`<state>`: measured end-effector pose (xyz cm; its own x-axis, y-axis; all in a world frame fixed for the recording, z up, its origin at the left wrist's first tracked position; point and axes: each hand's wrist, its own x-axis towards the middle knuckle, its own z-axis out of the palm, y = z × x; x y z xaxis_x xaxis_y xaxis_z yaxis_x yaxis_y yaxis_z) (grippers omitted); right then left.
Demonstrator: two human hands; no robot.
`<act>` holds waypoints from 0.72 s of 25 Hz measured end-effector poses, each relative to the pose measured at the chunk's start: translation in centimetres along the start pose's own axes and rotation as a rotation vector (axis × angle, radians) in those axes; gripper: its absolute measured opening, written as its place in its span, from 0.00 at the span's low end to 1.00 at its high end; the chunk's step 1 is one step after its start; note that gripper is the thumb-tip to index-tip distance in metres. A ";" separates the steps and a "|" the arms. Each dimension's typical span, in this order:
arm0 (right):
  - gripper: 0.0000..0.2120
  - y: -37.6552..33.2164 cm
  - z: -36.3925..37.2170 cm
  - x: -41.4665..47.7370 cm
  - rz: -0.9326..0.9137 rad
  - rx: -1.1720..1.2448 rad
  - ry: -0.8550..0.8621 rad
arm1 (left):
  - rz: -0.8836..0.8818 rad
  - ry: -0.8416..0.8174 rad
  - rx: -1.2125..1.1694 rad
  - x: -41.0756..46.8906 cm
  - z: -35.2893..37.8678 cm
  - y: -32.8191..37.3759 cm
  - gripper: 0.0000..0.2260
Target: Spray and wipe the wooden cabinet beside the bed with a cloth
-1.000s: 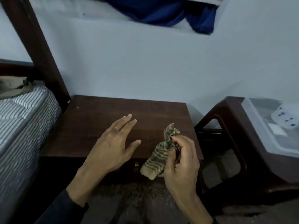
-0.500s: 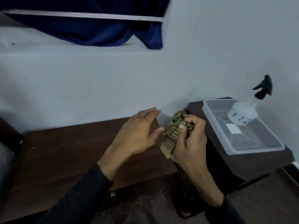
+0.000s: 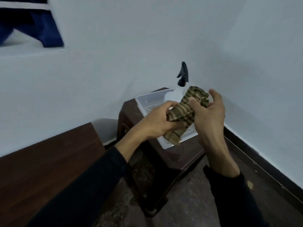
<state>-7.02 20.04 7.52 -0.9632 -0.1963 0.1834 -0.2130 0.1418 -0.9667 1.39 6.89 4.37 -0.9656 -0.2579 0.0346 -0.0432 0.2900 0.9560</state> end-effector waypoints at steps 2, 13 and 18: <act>0.09 1.6 -1.4 3.8 0.056 -0.221 -0.059 | -0.045 -0.018 0.114 3.2 0.1 -0.3 0.24; 0.06 8.9 1.0 6.5 -0.269 -1.204 -0.527 | 0.033 -0.062 1.256 5.4 3.3 -4.6 0.13; 0.09 6.8 1.9 6.1 -0.234 -1.326 -0.692 | 0.030 -0.048 1.178 3.7 1.2 -3.9 0.16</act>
<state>-14.01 17.97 1.77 -0.7035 -0.6884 -0.1769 -0.6989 0.7152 -0.0038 -2.32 5.90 0.43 -0.9778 -0.2089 0.0169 -0.2064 0.9738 0.0953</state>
